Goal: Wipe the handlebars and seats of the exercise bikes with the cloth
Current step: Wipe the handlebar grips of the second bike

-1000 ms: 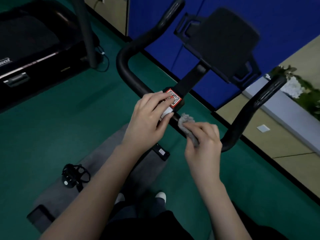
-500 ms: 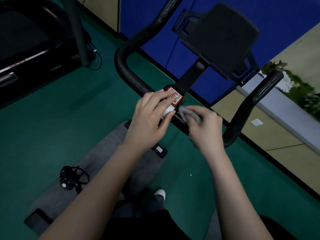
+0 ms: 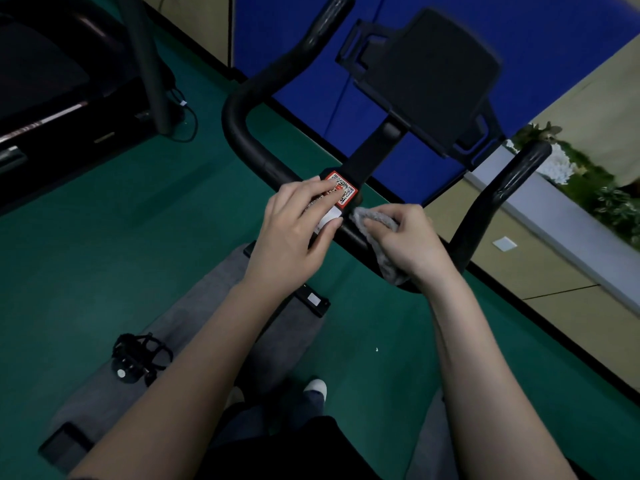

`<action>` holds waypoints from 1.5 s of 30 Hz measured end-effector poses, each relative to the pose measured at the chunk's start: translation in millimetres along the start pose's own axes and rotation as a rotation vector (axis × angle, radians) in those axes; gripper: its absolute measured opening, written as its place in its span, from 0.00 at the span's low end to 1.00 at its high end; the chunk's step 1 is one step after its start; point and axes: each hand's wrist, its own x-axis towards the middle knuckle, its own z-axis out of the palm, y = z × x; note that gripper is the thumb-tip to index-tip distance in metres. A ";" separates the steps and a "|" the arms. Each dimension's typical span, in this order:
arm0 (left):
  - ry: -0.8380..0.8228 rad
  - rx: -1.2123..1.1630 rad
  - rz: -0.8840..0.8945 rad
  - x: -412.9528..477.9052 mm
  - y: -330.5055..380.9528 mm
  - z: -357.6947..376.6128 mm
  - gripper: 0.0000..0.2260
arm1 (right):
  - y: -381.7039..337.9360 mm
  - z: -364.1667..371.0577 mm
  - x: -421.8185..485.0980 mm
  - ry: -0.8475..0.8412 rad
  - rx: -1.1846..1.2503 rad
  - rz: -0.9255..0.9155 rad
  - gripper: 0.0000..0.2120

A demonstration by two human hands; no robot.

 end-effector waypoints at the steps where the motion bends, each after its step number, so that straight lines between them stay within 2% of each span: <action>1: -0.001 0.002 0.000 -0.1 0.5 -0.2 0.14 | 2.8 0.1 -8.0 0.045 -0.019 -0.016 0.11; 4: -0.009 0.023 0.003 -0.5 1.9 -0.8 0.14 | 12.3 11.4 -32.8 0.279 -0.146 -0.140 0.08; 7: -0.006 0.048 0.002 1.1 4.3 -1.5 0.13 | 12.6 39.2 -46.7 0.526 -0.224 -0.236 0.11; 9: -0.005 0.047 0.003 3.9 6.0 -1.9 0.13 | 11.3 55.0 -51.6 0.615 -0.245 -0.305 0.13; 12: -0.022 0.030 0.004 6.7 5.4 -3.4 0.12 | 22.7 59.8 -56.5 0.673 -0.269 -0.392 0.14; 17: -0.046 0.016 0.010 4.5 0.9 -5.2 0.14 | 35.6 59.9 -66.3 0.780 -0.241 -0.394 0.15; 24: -0.039 0.008 0.023 2.2 0.5 -3.3 0.14 | 25.2 70.6 -53.0 0.727 -0.186 -0.475 0.13; 27: -0.039 0.002 0.029 2.3 -0.4 -3.3 0.14 | 39.6 73.6 -72.2 0.743 -0.030 -0.513 0.11; 30: -0.038 0.006 0.026 1.6 -0.5 -2.7 0.14 | 40.2 91.2 -93.0 0.734 0.177 -0.342 0.10; 35: -0.054 0.018 0.036 1.7 -1.1 -2.9 0.14 | 27.0 108.0 -84.6 0.594 0.761 0.293 0.08; 37: -0.055 0.023 0.039 1.4 -1.0 -2.9 0.14 | 20.1 106.8 -70.0 0.584 1.029 0.446 0.07; 40: -0.065 0.017 0.037 1.9 -0.6 -3.8 0.14 | 5.3 106.5 -53.6 0.559 1.346 0.520 0.07; 45: -0.178 -0.047 0.045 4.4 -7.9 -13.3 0.17 | -14.0 112.3 -47.4 0.445 1.590 0.472 0.07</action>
